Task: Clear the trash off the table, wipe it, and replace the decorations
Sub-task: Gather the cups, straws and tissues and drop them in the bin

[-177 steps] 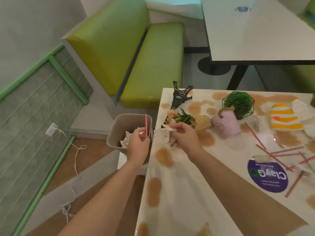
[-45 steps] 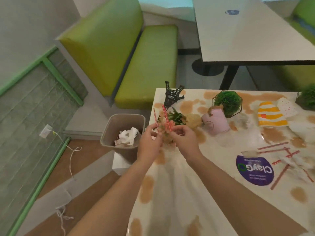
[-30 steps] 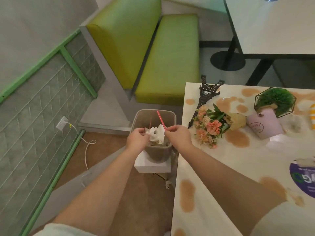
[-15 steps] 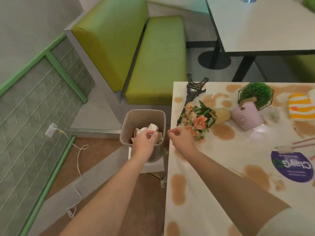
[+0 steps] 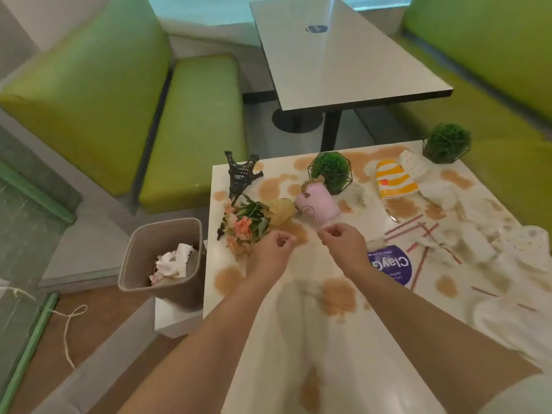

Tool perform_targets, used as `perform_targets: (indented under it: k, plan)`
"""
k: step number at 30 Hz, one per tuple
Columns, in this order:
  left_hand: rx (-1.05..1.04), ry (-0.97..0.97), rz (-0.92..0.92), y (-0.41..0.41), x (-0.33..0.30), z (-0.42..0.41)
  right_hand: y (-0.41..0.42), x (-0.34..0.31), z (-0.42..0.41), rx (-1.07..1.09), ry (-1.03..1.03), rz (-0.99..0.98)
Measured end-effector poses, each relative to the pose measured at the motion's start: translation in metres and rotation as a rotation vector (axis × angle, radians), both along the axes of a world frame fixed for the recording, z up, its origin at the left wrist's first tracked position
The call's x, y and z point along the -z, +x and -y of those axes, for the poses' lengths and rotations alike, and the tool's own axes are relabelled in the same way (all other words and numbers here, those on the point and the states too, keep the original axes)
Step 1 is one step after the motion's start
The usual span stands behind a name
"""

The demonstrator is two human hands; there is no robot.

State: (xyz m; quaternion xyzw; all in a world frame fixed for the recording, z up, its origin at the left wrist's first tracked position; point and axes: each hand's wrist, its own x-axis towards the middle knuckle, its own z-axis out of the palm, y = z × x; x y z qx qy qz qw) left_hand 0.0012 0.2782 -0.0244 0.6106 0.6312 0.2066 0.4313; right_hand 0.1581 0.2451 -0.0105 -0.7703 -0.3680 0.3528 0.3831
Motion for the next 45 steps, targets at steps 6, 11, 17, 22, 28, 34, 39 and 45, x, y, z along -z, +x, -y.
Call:
perform_targets:
  k: [6, 11, 17, 22, 28, 34, 39, 45]
  plan:
    - [0.071, -0.033, -0.003, 0.078, 0.011, 0.004, 0.091, 0.021, 0.014, 0.015, -0.064, 0.121]
    - [0.115, -0.028, -0.064, 0.137, 0.022, 0.004, 0.157, 0.031, 0.021, -0.057, -0.163, 0.476]
    - [0.169, -0.030, -0.179, 0.200, 0.037, 0.001, 0.229, 0.049, 0.006, -0.243, -0.178, 0.899]
    - [0.286, 0.098, -0.334, 0.234, 0.047, -0.008, 0.263, 0.055, -0.014, -0.515, -0.234, 1.084]
    - [0.405, 0.212, -0.493, 0.261, 0.055, -0.024, 0.281, 0.052, -0.030, -0.770, -0.212, 1.240]
    - [0.427, 0.208, -0.682, 0.277, 0.058, -0.039, 0.289, 0.053, -0.037, -0.849, -0.226, 1.233]
    - [0.460, 0.200, -0.746, 0.283, 0.063, -0.036, 0.301, 0.047, -0.034, -0.856, -0.172, 1.231]
    - [0.515, 0.286, -0.788, 0.276, 0.063, -0.024, 0.307, 0.041, -0.025, -0.819, -0.077, 1.127]
